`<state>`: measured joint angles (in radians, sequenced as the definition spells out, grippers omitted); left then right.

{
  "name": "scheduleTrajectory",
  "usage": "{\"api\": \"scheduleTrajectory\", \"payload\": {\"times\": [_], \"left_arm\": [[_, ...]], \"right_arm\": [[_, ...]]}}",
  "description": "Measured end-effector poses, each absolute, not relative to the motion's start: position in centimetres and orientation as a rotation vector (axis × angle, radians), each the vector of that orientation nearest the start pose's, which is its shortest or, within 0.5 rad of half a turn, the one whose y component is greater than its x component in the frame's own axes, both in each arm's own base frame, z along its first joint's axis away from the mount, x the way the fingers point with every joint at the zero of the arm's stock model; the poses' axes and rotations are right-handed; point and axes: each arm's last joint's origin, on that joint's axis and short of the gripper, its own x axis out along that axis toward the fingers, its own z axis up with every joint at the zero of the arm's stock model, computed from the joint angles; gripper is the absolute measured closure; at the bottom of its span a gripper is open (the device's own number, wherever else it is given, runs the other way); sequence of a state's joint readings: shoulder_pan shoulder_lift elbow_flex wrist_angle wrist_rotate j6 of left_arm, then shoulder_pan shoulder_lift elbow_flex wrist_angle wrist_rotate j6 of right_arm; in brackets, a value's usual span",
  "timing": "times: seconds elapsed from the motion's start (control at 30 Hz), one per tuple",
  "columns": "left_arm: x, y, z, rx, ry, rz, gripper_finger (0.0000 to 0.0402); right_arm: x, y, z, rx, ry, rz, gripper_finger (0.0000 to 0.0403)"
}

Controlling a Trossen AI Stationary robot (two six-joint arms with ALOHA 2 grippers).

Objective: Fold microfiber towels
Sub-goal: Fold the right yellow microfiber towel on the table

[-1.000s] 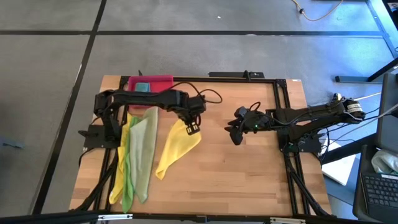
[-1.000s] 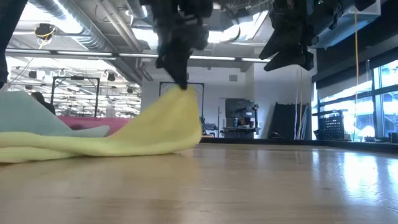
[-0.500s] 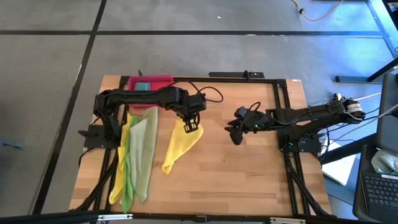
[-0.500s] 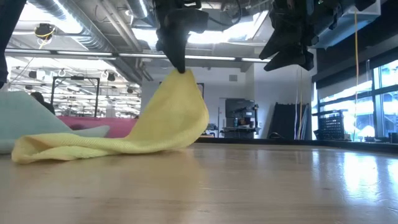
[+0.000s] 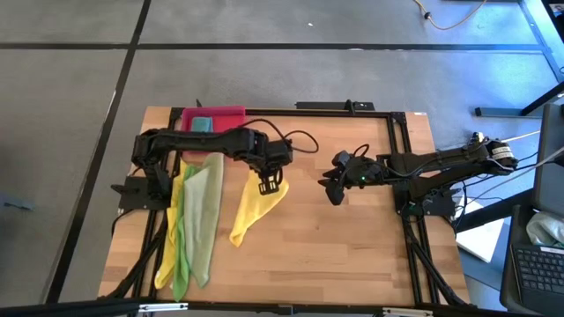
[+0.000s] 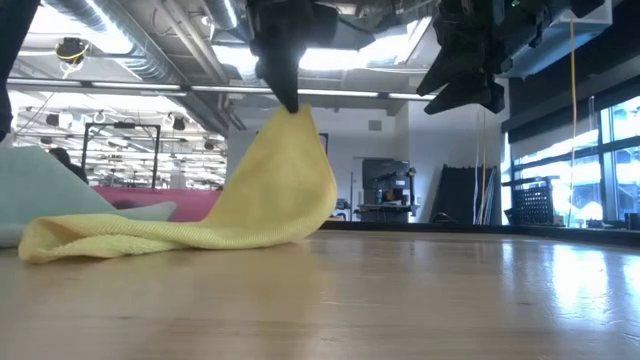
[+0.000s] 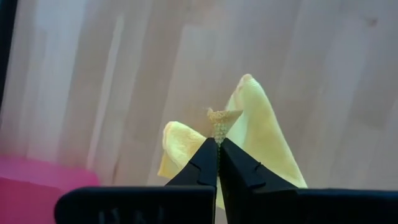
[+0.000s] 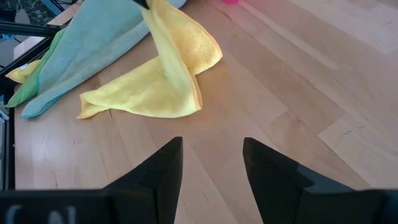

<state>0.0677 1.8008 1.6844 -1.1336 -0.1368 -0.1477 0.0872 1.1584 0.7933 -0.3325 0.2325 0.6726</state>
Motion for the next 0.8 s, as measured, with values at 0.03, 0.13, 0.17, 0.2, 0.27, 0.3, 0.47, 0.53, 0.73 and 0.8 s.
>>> {"api": "scheduleTrajectory", "payload": {"times": [0.03,0.13,0.17,0.2,0.27,0.3,0.47,0.53,0.73,0.8], "left_arm": [[36.0,2.7,30.0,-0.076,1.236,0.261,0.0401],[36.1,2.4,30.0,-0.054,1.229,0.241,0.0401],[36.1,2.4,30.1,-0.052,1.224,0.238,0.0401],[36.2,2.5,30.2,-0.051,1.215,0.236,0.0401],[35.8,2.4,30.9,-0.055,1.184,0.23,0.0401],[35.5,2.4,31.6,-0.054,1.157,0.228,0.0401],[33.6,2.5,34.4,-0.043,1.07,0.225,0.0401],[32.8,2.7,35.3,-0.04,1.045,0.23,0.0401],[32.2,3.8,35.3,-0.066,1.075,0.237,0.0401],[32.4,3.8,35.5,-0.06,1.053,0.243,0.0401]], "right_arm": [[23.8,1.4,25.2,0.533,0.612,-0.363,0.0231],[23.8,1.4,25.2,0.533,0.612,-0.363,0.0231],[23.8,1.4,25.2,0.533,0.612,-0.363,0.0231],[23.8,1.4,25.2,0.533,0.612,-0.363,0.0231],[23.8,1.4,25.2,0.533,0.612,-0.363,0.0231],[23.8,1.4,25.2,0.533,0.612,-0.363,0.0231],[23.8,1.4,25.2,0.533,0.611,-0.363,0.0231],[23.8,1.4,25.2,0.534,0.611,-0.363,0.0231],[23.8,1.4,25.2,0.533,0.611,-0.363,0.0231],[23.8,1.4,25.2,0.533,0.611,-0.363,0.0231]]}}
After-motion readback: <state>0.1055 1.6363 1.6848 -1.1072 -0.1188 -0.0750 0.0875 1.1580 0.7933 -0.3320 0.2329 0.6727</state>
